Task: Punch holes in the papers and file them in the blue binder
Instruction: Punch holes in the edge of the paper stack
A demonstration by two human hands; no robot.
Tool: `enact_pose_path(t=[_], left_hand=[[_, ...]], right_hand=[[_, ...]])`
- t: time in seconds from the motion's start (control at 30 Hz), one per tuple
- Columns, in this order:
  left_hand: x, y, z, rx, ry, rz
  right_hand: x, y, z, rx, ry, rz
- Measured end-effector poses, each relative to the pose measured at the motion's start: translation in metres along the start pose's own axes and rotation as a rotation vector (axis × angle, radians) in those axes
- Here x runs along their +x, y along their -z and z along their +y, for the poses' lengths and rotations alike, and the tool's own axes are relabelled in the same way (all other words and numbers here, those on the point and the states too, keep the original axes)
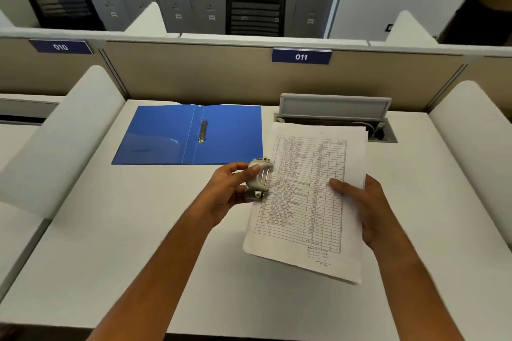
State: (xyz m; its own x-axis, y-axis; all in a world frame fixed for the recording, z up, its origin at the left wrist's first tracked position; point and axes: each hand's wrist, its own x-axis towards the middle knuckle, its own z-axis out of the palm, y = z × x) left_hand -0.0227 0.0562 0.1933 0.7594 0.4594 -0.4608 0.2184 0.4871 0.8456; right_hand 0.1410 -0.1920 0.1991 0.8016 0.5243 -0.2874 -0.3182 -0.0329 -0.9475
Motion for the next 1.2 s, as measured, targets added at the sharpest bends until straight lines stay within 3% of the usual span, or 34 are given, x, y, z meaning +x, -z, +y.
enact_pose_path(t=[1.2], left_hand=[[0.001,-0.0019,0.001,-0.002,0.004,0.007]], right_hand=[[0.0059,-0.0009,-0.0001,-0.029,-0.049,0.028]])
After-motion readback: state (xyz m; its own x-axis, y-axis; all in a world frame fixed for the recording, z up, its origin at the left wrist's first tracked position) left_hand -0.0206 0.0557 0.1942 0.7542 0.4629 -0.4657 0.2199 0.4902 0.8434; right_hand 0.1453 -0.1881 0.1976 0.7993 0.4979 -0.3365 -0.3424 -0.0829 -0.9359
